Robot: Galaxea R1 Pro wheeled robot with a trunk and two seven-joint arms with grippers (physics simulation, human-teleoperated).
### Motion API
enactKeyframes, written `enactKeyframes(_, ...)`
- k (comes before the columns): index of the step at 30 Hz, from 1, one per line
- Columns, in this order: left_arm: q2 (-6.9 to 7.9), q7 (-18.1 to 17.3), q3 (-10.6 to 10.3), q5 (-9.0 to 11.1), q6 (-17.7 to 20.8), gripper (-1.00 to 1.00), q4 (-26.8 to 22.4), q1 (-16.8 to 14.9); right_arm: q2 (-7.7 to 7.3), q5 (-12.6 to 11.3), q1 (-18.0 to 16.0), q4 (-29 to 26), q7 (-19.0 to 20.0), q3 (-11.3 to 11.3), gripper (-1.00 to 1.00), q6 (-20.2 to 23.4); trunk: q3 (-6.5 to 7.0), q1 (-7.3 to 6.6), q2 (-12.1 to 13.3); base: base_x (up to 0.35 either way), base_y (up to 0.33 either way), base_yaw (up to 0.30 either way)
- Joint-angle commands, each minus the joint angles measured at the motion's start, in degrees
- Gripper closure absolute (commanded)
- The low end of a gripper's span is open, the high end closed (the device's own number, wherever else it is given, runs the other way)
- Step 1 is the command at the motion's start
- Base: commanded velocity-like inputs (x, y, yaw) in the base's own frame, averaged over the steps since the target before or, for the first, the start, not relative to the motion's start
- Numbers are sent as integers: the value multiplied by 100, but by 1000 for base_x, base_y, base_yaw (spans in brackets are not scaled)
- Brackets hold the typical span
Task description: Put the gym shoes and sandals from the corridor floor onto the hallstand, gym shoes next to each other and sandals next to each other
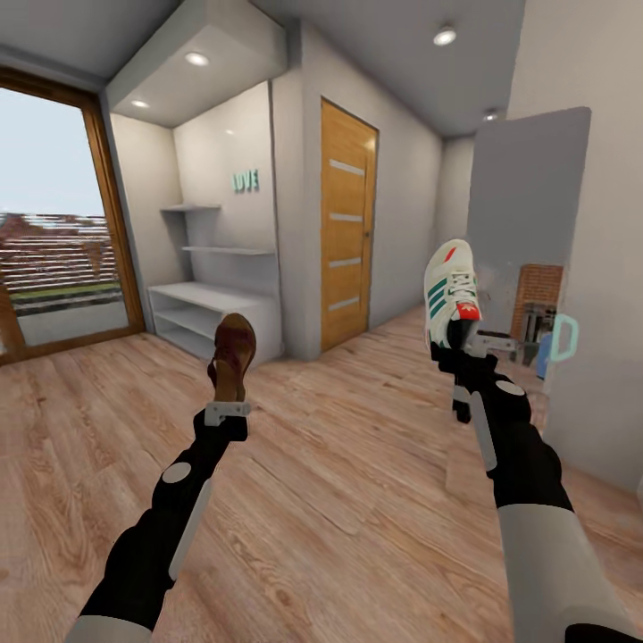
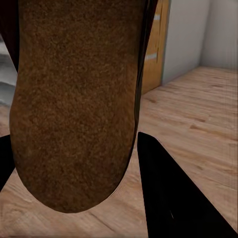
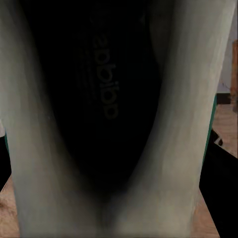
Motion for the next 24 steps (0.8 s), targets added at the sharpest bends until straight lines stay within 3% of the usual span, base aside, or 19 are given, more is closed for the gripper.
enactKeyframes(1, -1, -6, -4, -23, 33, 100, -8, -4, 3, 5, -3, -13, 0, -7, 100, 33, -6, -1, -3, 0, 0, 292)
enactKeyframes(24, -1, -6, -6, -23, 33, 100, -8, -4, 3, 13, -3, -19, -14, -7, 100, 33, -6, -1, -3, 0, 0, 291)
